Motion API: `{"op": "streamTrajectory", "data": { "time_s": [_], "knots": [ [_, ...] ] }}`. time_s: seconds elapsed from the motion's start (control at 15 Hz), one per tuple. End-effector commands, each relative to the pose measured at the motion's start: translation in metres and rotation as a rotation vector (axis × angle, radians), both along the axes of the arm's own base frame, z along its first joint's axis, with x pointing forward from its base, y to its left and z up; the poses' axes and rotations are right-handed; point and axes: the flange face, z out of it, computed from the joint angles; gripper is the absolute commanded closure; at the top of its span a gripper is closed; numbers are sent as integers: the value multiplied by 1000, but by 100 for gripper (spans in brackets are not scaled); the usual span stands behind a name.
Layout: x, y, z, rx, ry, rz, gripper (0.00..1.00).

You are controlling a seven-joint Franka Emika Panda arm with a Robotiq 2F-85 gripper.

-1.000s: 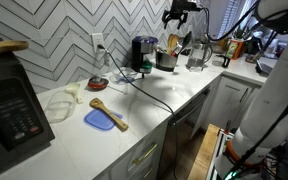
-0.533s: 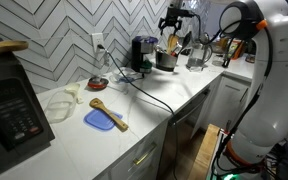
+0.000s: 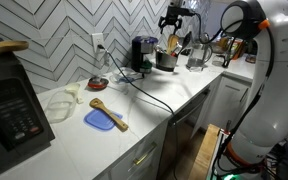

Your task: Put the silver spatula from the top of the coffeemaker in the silver holder

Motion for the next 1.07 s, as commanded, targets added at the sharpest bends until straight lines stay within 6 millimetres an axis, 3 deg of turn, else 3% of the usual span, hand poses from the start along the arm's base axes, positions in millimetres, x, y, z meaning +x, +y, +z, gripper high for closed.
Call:
{"op": "streamTrajectory", "data": {
  "time_s": [0.0, 0.47, 0.73, 1.0],
  "knots": [
    [2, 0, 0, 16, -25, -3, 0],
    [33, -54, 6, 237, -291, -68, 0],
    [57, -80, -20, 252, -319, -86, 0],
    [84, -81, -50, 259, -322, -89, 0]
  ]
}}
